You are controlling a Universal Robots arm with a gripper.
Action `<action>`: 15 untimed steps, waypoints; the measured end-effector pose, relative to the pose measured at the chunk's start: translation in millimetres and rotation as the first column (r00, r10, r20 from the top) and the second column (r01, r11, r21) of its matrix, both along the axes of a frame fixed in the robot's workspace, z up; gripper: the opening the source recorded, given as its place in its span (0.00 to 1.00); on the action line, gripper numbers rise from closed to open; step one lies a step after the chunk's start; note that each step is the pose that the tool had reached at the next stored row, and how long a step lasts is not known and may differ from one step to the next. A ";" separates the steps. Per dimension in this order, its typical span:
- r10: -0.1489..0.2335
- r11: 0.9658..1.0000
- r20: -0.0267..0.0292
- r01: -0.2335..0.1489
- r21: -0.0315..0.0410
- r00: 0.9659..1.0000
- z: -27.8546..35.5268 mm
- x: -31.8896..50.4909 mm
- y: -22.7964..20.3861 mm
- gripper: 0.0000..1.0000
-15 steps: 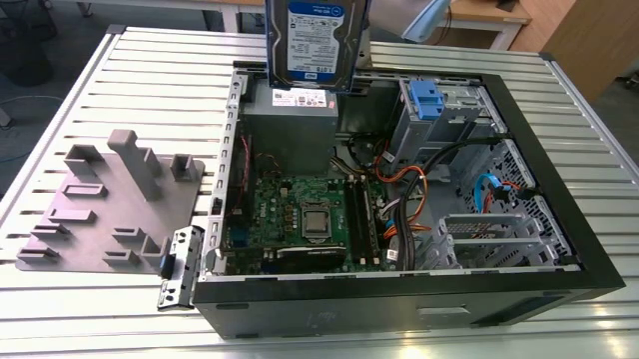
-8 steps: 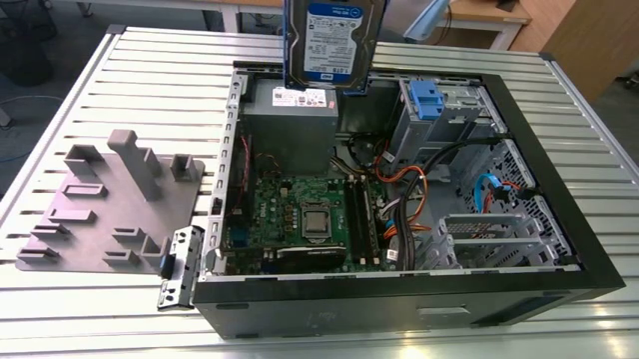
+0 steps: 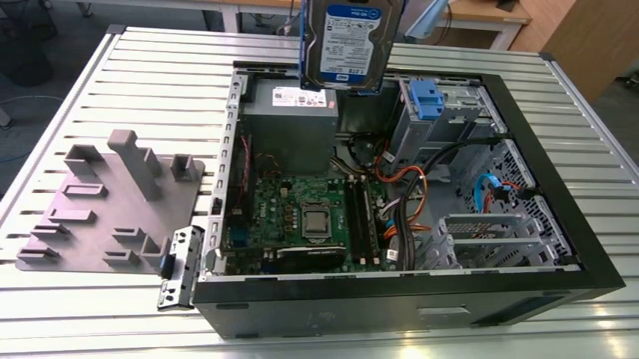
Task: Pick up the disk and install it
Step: 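Insert the disk into the insertion slot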
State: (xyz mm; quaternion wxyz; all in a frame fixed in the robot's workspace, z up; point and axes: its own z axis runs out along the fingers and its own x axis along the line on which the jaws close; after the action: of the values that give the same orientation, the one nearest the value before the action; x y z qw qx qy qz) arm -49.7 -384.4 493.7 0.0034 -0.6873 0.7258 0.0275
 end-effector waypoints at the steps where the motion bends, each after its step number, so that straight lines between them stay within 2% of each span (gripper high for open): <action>1: 0.000 1.000 0.000 0.000 0.000 1.000 0.0 2.5 0.0 0.35; 15: 0.000 1.000 0.000 0.000 0.000 1.000 -0.1 37.5 0.0 0.35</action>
State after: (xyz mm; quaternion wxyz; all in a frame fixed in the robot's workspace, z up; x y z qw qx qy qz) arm -12.2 -384.4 493.6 0.0033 -0.6873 0.7258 0.0275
